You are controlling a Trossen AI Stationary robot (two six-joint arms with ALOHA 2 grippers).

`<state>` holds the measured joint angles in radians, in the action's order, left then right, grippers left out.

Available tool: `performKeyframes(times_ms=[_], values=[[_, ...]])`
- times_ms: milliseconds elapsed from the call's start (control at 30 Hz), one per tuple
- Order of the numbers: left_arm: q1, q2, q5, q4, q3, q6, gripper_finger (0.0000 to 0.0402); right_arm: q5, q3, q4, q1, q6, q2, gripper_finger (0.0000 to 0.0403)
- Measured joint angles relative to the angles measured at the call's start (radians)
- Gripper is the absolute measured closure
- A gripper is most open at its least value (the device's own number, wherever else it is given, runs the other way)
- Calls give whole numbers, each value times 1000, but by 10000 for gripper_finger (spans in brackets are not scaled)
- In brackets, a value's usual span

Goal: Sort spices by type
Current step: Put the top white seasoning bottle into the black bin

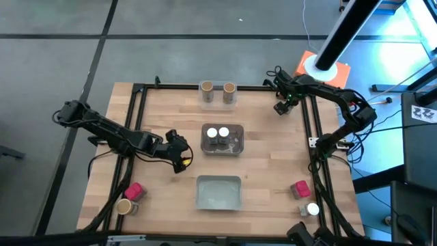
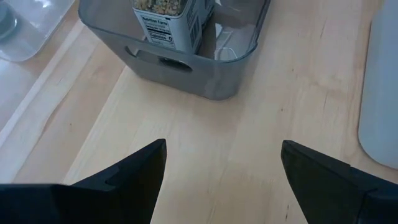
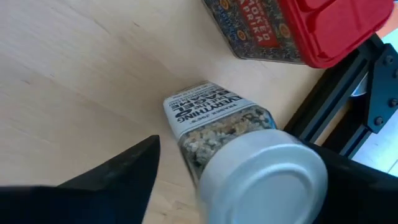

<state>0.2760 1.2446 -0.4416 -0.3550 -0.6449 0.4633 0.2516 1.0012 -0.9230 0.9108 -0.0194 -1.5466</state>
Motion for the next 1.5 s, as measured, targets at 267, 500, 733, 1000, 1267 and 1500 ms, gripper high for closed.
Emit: performKeyframes(times_ms=[267, 500, 733, 1000, 1267, 1500], values=[[0, 0, 0, 0, 0, -2, 101, -1, 0, 4, 0, 9, 0, 178], [0, 0, 0, 0, 0, 0, 101, -33, 0, 9, -2, 31, 8, 192], [0, 0, -26, 0, 0, -28, 101, -155, -1, 14, -10, 27, 50, 191], [-10, 0, -52, 0, 0, -46, 101, -216, -1, 62, -117, 6, 81, 193], [-10, 0, -52, 0, 0, -101, 101, -209, -1, 145, -253, -23, 97, 193], [-10, 0, -52, 0, 0, -104, 101, -209, 0, 189, -347, -38, 97, 193]])
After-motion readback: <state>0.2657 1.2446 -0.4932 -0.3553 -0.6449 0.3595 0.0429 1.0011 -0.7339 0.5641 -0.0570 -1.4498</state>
